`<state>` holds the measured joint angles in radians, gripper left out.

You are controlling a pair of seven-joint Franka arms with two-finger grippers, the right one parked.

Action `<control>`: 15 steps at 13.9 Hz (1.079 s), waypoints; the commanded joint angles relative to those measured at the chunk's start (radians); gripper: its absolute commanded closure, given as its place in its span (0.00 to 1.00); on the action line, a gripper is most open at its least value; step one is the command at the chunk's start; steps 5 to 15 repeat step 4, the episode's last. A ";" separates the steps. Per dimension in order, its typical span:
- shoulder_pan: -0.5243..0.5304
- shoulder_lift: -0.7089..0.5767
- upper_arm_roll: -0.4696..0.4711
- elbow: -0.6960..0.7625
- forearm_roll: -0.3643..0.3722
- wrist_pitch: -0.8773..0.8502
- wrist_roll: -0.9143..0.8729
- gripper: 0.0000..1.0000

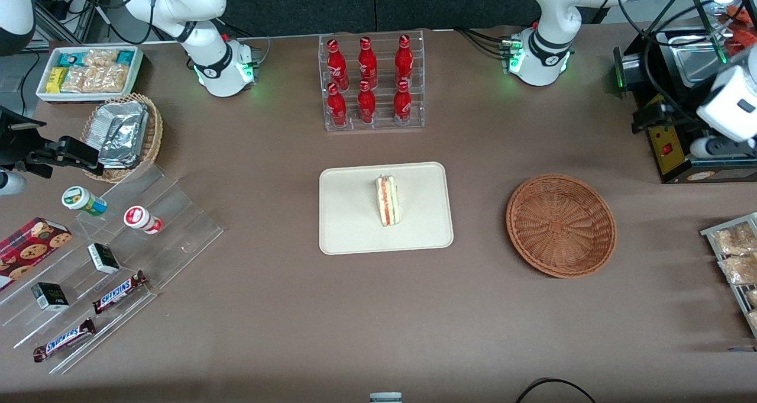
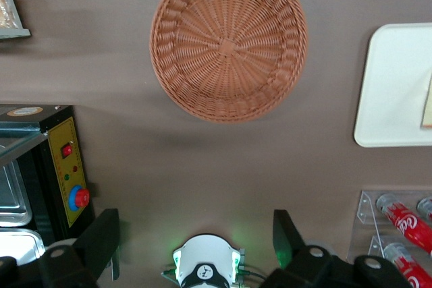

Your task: Place sandwich from basket to tray

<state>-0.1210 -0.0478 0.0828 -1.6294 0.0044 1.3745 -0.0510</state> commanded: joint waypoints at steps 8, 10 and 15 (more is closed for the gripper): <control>0.098 0.026 -0.121 0.043 0.009 -0.011 0.017 0.00; 0.098 0.026 -0.121 0.043 0.009 -0.011 0.017 0.00; 0.098 0.026 -0.121 0.043 0.009 -0.011 0.017 0.00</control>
